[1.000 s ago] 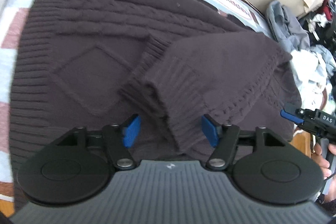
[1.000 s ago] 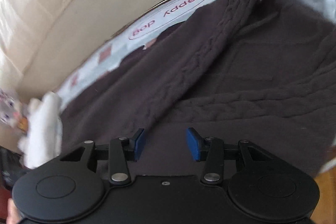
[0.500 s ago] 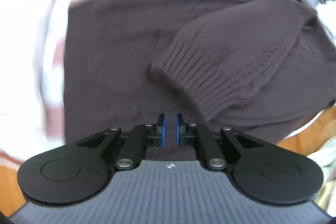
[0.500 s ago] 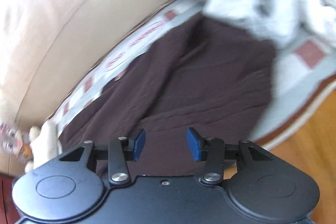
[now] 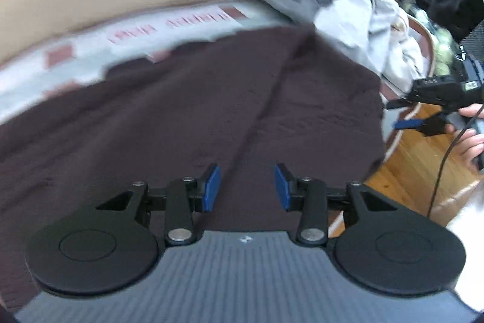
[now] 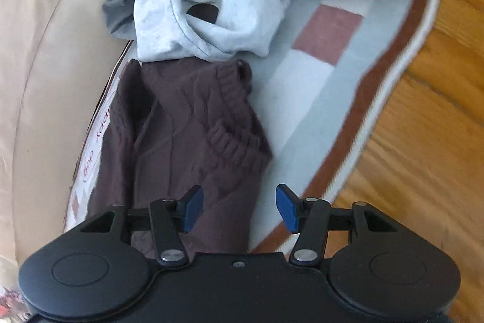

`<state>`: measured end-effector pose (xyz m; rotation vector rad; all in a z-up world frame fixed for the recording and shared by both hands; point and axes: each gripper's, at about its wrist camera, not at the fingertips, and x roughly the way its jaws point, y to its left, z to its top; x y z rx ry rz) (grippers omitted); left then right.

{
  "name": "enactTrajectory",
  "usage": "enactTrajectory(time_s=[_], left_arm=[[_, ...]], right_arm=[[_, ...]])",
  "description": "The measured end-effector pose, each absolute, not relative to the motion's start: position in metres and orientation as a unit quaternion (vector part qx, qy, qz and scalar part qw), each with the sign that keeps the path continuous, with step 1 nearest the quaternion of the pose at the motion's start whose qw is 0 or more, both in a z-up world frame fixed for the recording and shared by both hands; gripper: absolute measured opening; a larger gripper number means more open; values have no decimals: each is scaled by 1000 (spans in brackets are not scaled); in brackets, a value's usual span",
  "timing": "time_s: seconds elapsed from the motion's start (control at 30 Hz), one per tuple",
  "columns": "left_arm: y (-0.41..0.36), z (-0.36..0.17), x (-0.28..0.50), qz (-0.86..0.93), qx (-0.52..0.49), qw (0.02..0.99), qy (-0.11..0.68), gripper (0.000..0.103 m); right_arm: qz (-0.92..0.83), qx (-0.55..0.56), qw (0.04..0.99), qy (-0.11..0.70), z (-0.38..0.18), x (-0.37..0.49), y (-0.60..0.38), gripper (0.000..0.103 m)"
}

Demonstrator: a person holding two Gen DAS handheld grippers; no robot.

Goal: Fold clothes

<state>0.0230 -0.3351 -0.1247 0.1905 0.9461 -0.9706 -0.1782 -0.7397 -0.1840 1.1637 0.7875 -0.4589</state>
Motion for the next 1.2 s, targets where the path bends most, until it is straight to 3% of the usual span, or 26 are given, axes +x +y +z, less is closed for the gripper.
enactTrajectory(time_s=[0.3, 0.37, 0.43, 0.67, 0.73, 0.9, 1.1, 1.2], left_arm=[[-365, -142, 27, -455, 94, 751, 468, 38], [-368, -144, 31, -454, 83, 747, 480, 36], [-371, -145, 34, -448, 78, 743, 490, 36], [-346, -122, 54, -437, 41, 767, 468, 39], [-338, -127, 64, -404, 50, 774, 484, 39], [-322, -146, 73, -392, 19, 765, 511, 39], [-335, -151, 65, -453, -13, 738, 499, 40], [-357, -151, 60, -477, 2, 737, 478, 42]], right_arm=[[-215, 518, 774, 295, -213, -162, -732, 58], [-217, 476, 806, 276, -214, -153, -725, 25], [-228, 390, 846, 283, -202, -137, -705, 21], [2, 78, 961, 264, -100, -101, -559, 20], [58, -4, 953, 299, -114, -97, -517, 20], [65, -77, 909, 404, -182, -87, -483, 21], [78, -63, 907, 408, -176, -87, -496, 22], [101, -137, 907, 386, -183, -107, -483, 23]])
